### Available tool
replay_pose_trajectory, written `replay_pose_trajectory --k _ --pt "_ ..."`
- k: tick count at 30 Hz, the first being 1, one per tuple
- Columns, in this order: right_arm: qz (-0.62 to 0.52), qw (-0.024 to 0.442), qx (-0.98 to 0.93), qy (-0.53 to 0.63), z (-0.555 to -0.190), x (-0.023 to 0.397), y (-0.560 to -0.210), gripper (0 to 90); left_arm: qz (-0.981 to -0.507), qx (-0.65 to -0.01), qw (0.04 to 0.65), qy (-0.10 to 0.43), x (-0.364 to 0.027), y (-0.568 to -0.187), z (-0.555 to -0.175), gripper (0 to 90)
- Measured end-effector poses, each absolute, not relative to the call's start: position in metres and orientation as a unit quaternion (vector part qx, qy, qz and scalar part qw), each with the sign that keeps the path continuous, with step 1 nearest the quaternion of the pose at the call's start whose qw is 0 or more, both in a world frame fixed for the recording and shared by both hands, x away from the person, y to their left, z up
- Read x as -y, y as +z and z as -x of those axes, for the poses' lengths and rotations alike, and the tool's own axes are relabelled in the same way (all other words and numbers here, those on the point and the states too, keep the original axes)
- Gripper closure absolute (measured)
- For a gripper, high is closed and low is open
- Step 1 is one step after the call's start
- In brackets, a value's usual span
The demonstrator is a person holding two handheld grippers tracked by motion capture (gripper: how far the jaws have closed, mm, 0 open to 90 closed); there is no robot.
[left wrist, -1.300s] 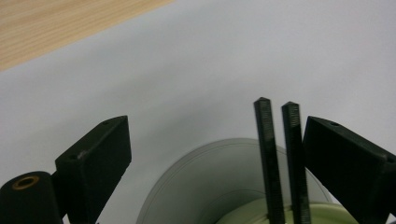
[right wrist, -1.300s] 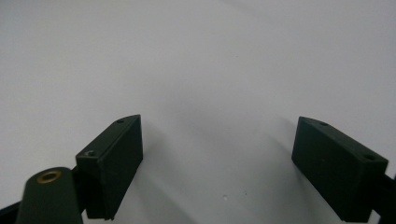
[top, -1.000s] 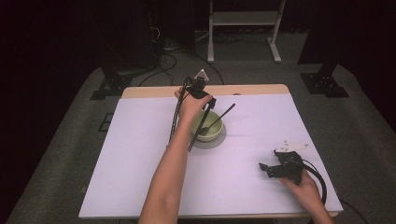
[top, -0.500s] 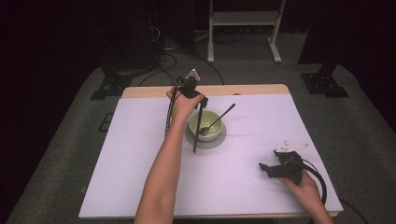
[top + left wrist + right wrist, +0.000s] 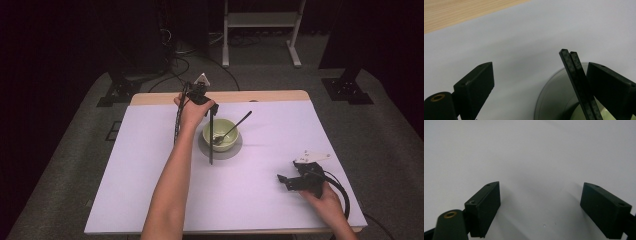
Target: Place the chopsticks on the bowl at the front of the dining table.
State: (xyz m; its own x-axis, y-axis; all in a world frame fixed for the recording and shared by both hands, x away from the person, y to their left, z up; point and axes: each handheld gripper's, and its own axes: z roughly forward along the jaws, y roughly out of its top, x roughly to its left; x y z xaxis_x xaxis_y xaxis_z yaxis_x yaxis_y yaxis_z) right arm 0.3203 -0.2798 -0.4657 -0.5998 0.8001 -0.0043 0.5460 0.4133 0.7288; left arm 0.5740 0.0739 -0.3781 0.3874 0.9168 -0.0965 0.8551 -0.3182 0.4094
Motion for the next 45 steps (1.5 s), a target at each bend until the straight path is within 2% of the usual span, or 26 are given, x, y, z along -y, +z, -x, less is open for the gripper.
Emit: replay_pose_trajectory --k 10,18,30,45 --pt "-0.41 0.179 -0.821 0.354 -0.32 0.28 -0.466 15.2 -0.81 -0.534 0.23 0.077 -0.07 -0.366 -0.569 7.9" --pt "-0.411 0.179 -0.821 0.354 -0.32 0.28 -0.466 15.2 -0.814 -0.529 0.227 0.08 -0.077 -0.355 -0.561 7.9" --pt "-0.41 0.18 -0.821 0.354 -0.32 0.28 -0.466 15.2 -0.821 -0.503 0.257 0.08 -0.103 -0.332 -0.526 7.9" --pt "-0.41 0.179 -0.821 0.354 -0.32 0.28 -0.466 15.2 -0.831 -0.475 0.277 0.087 -0.134 -0.328 -0.492 7.9"
